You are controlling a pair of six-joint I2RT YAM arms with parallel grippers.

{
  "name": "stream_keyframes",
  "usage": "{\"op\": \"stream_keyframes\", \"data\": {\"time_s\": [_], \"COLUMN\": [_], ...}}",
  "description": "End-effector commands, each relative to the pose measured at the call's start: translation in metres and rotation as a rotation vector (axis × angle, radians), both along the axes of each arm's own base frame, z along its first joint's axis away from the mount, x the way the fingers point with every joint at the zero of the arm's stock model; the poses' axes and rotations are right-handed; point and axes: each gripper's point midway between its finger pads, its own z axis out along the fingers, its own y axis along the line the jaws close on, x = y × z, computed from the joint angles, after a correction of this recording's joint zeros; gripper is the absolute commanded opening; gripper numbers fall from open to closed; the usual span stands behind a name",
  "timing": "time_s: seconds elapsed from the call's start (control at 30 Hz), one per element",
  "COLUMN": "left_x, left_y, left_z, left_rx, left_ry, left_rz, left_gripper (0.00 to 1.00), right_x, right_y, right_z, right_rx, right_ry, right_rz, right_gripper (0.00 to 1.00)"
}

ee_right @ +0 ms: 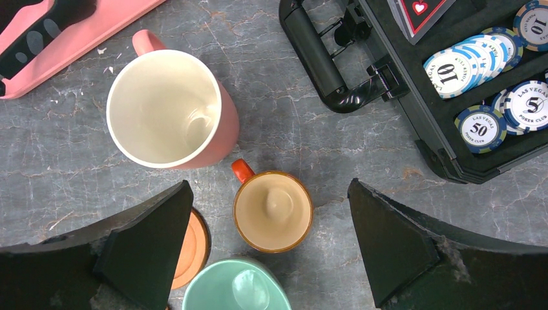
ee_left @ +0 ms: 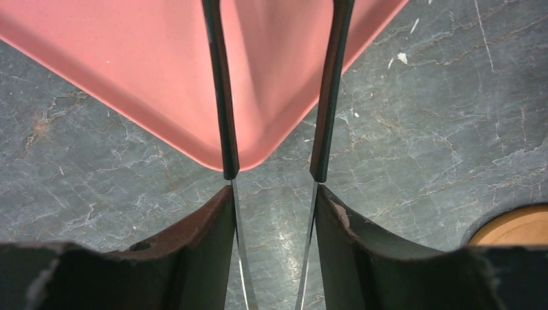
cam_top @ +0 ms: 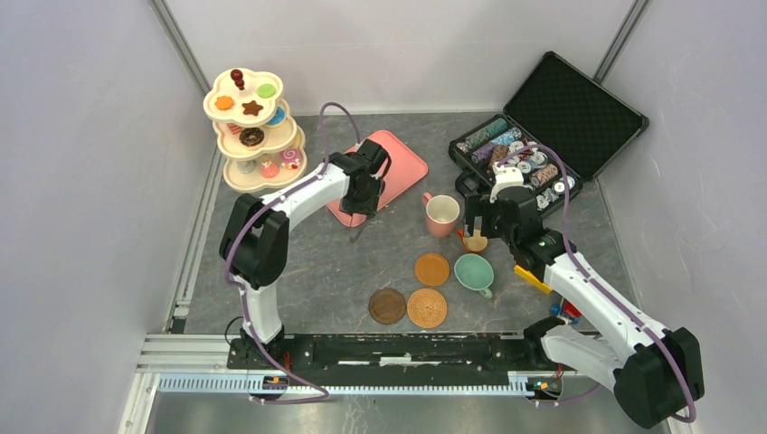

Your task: Serve the afternoon tea

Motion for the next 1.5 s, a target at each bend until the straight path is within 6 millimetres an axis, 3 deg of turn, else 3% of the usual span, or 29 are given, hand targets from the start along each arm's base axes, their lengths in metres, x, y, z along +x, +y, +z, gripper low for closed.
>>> {"op": "stream_keyframes", "data": {"time_s": [0.0,0.27,0.5,0.63,0.93,1.07,1.23,1.47], "left_x": [0.015,0.020,0.023,0.025,0.022,0.019,0.022,0.045], "left_y": [-0.006,-0.007,-0.006,-0.005,0.005,0.018,0.056,0.131], "left_z": [0.017,0.010,0.008,0.020,0.078,0.112,0.175,0.268], "left_rx": [-0.061,-0.051,-0.049,-0.053,-0.094,-0.115,-0.114,-0.116], "left_ry": [-0.035,-0.010,-0.007,-0.032,-0.146,-0.203,-0.330,-0.544], "left_rz": [-0.009,-0.019,-0.014,-0.011,-0.003,0.012,0.060,0.215], "left_gripper": [0.54,0.51,0.37,0.29,0.22,0.20,0.20,0.21], "right_x": [0.003,0.003,0.004,0.003,0.002,0.002,0.002,0.005], "right_y": [0.002,0.003,0.000,0.000,0.002,0.004,0.004,0.006], "right_z": [0.010,0.007,0.011,0.013,0.014,0.015,0.019,0.017], "right_rx": [0.019,0.021,0.014,0.017,0.033,0.040,0.043,0.046], "right_ry": [-0.032,-0.027,-0.038,-0.040,-0.038,-0.040,-0.053,-0.052], "right_rz": [-0.006,-0.003,-0.010,-0.010,-0.009,-0.006,-0.003,0.001], "right_gripper": [0.98,0.98,0.98,0.98,0.98,0.98,0.98,0.98]}}
